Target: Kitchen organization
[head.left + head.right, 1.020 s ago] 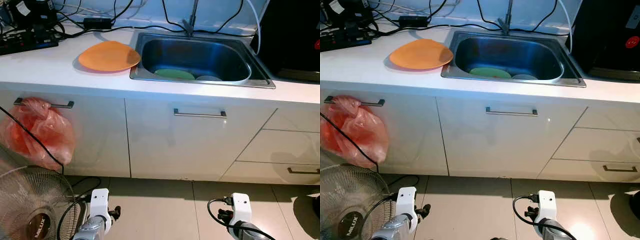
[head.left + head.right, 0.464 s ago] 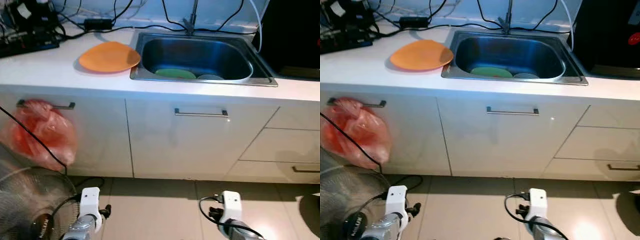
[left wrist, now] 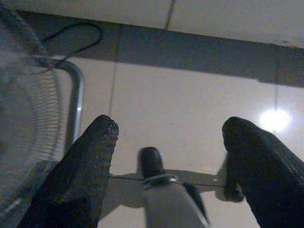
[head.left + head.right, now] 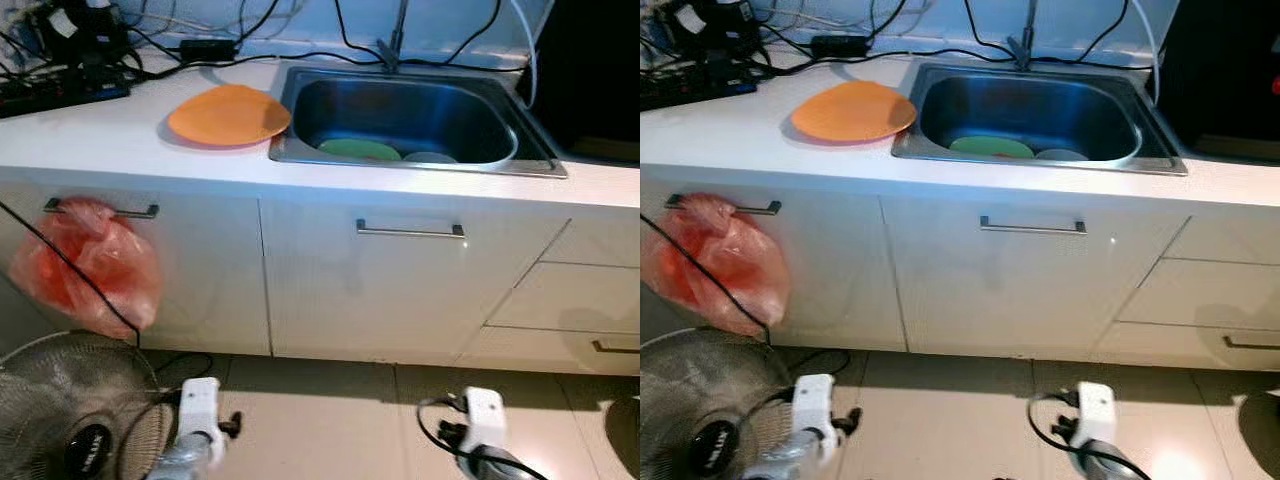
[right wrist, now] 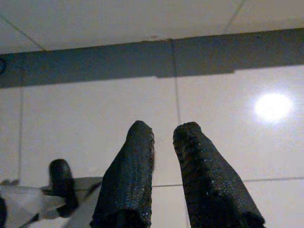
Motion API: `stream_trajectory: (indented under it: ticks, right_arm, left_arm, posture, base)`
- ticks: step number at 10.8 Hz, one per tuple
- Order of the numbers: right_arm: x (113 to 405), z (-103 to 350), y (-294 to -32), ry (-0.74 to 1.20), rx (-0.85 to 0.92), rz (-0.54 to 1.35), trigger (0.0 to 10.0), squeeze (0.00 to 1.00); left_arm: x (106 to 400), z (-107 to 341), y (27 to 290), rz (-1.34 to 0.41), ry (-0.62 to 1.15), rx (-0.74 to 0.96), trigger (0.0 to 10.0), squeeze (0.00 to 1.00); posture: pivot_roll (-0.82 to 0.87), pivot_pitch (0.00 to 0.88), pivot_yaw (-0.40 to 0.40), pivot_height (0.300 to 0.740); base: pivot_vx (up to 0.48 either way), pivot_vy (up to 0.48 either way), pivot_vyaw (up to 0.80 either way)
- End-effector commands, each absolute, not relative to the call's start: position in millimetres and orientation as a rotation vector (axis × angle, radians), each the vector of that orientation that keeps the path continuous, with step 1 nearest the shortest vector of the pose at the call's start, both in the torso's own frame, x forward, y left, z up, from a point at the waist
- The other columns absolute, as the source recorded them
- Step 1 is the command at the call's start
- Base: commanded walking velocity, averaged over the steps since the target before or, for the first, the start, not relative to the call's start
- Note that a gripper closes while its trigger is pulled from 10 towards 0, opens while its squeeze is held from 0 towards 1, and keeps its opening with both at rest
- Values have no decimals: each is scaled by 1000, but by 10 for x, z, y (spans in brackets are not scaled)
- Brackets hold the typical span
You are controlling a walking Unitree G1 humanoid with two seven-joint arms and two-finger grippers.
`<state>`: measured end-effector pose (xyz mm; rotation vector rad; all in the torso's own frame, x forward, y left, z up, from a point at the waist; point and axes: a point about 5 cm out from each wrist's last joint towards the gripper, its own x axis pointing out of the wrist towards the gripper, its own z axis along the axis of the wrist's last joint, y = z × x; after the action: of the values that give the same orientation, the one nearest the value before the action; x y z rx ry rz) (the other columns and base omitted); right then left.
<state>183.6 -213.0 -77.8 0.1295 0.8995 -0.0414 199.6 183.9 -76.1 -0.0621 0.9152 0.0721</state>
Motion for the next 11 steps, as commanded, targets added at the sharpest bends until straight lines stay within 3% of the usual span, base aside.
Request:
stream_trajectory:
  ticks: [1, 6, 11]
  right_arm:
    - [1841, -753, -2224, 886, 124, -55, 10000, 0]
    - [1794, -746, -2363, 857, 184, -203, 10000, 0]
    - [1815, -816, -1981, 884, 207, -91, 10000, 0]
  left_arm:
    - [1966, -789, 1763, 52, 938, -52, 10000, 0]
    - [1963, -804, 1597, -20, 948, -21, 10000, 0]
    - [1956, -758, 2004, 16, 930, 48, 10000, 0]
  posture:
    - [-2, 6, -67, 740]
    - [-21, 0, -58, 740]
    - [30, 0, -19, 740]
  base:
    - [0, 0, 0]
    - [0, 0, 0]
    - [0, 0, 0]
